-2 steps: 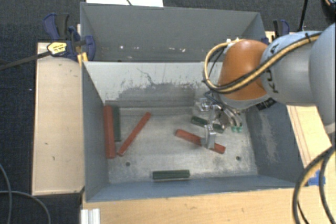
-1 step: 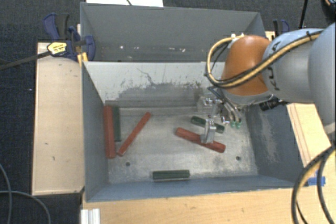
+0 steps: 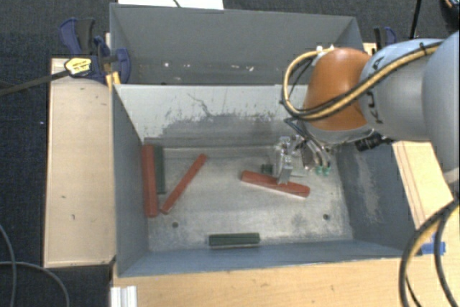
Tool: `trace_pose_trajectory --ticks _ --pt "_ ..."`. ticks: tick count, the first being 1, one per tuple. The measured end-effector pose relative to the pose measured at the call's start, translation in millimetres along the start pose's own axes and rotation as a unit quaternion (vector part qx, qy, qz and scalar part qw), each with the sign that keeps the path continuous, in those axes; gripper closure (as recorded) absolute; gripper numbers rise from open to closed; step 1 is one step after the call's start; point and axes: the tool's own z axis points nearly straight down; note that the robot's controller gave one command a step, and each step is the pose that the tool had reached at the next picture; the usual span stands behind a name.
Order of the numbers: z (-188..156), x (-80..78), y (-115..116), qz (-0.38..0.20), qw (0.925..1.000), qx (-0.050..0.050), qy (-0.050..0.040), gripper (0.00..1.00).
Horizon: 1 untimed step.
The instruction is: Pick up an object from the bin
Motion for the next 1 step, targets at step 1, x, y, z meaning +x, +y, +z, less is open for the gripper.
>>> trace_pose_trajectory --ticks 1 --pt "-137.8 0.3 -8.6 -0.097 0.9953 0.0 -0.0021 1.0"
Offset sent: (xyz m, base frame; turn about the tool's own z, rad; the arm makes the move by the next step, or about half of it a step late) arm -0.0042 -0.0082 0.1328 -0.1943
